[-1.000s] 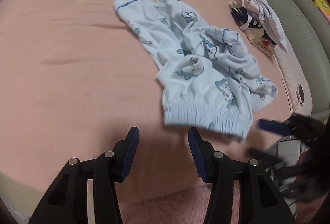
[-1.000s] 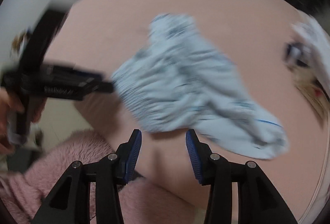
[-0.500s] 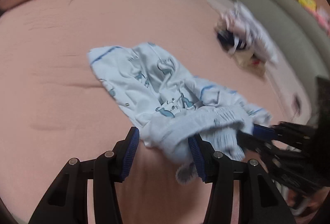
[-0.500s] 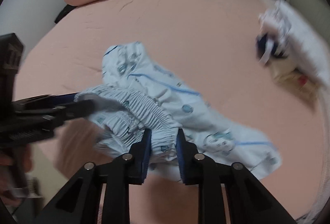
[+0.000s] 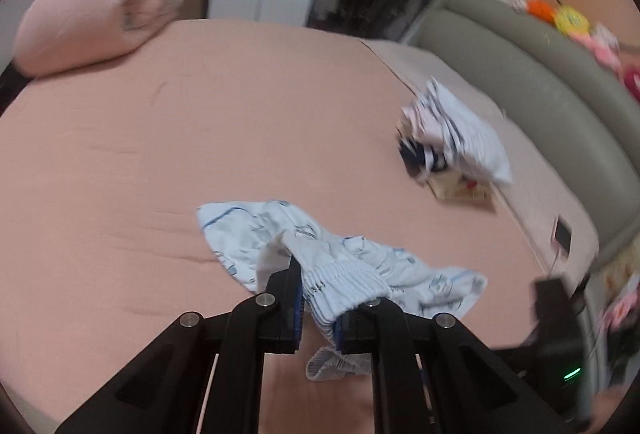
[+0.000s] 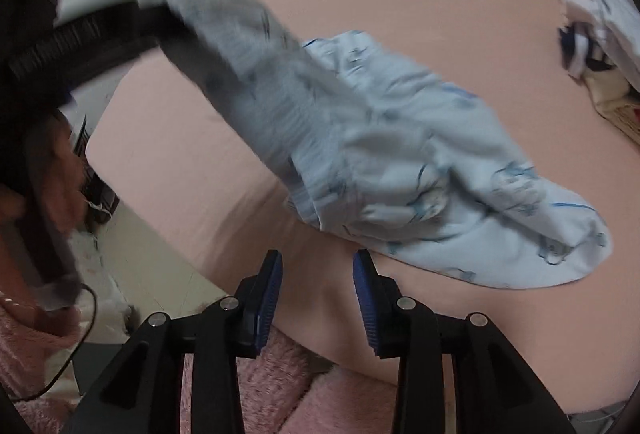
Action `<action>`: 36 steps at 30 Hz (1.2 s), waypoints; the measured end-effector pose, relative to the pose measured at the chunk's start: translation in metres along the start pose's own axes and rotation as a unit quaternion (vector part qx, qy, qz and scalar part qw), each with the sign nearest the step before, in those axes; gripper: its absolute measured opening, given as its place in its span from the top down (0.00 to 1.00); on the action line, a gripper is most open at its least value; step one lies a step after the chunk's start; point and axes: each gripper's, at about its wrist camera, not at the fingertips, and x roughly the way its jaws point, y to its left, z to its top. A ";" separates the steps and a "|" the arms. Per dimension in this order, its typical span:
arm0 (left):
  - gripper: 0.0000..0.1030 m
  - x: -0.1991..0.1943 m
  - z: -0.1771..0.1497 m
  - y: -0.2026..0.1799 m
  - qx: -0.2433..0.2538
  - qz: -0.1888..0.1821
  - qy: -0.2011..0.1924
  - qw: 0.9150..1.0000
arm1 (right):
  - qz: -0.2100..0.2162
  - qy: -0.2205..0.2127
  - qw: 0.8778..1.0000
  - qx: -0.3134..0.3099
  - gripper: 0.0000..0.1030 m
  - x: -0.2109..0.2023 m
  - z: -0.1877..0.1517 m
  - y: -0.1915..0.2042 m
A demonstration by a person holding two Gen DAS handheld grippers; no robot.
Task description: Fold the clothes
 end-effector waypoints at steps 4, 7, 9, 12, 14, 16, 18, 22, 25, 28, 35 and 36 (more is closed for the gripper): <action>0.91 -0.016 -0.001 0.012 -0.018 0.016 -0.014 1.000 | -0.008 -0.023 0.999 0.041 0.61 0.024 0.018 0.010; 0.91 -0.020 -0.008 0.023 -0.025 0.040 -0.020 0.999 | -0.033 -0.037 0.996 0.077 0.59 0.044 0.036 0.002; 0.91 -0.019 -0.015 0.038 -0.046 0.051 -0.019 0.997 | -0.063 -0.055 0.991 0.104 0.59 0.048 0.041 -0.008; 0.91 -0.013 -0.024 0.058 -0.076 0.051 -0.009 0.996 | -0.118 -0.061 0.987 0.093 0.59 0.045 0.039 -0.021; 0.91 -0.010 -0.028 0.065 -0.088 0.040 -0.002 0.995 | -0.144 -0.057 0.984 0.083 0.59 0.039 0.034 -0.029; 0.91 -0.010 -0.031 0.067 -0.093 0.028 0.001 0.995 | -0.162 -0.064 0.981 0.090 0.63 0.025 0.028 -0.040; 0.91 -0.010 -0.034 0.064 -0.091 0.011 0.006 0.996 | -0.175 -0.088 0.975 0.106 0.67 -0.003 0.022 -0.058; 0.91 -0.009 -0.041 0.057 -0.087 0.003 0.015 0.996 | -0.138 -0.084 0.983 0.082 0.67 -0.043 0.008 -0.066; 0.91 -0.009 -0.043 0.058 -0.095 0.001 0.016 0.995 | -0.048 -0.009 0.998 0.036 0.66 -0.030 0.004 -0.056; 0.91 -0.012 -0.044 0.060 -0.098 0.003 0.014 0.995 | -0.065 0.035 0.997 -0.018 0.66 -0.003 -0.008 -0.033; 0.91 -0.002 -0.050 0.064 -0.102 0.014 0.031 0.994 | -0.130 0.068 0.988 -0.043 0.65 0.045 -0.020 -0.039; 0.91 0.001 -0.051 0.065 -0.102 0.018 0.034 0.994 | -0.135 0.066 0.987 -0.056 0.65 0.047 -0.023 -0.038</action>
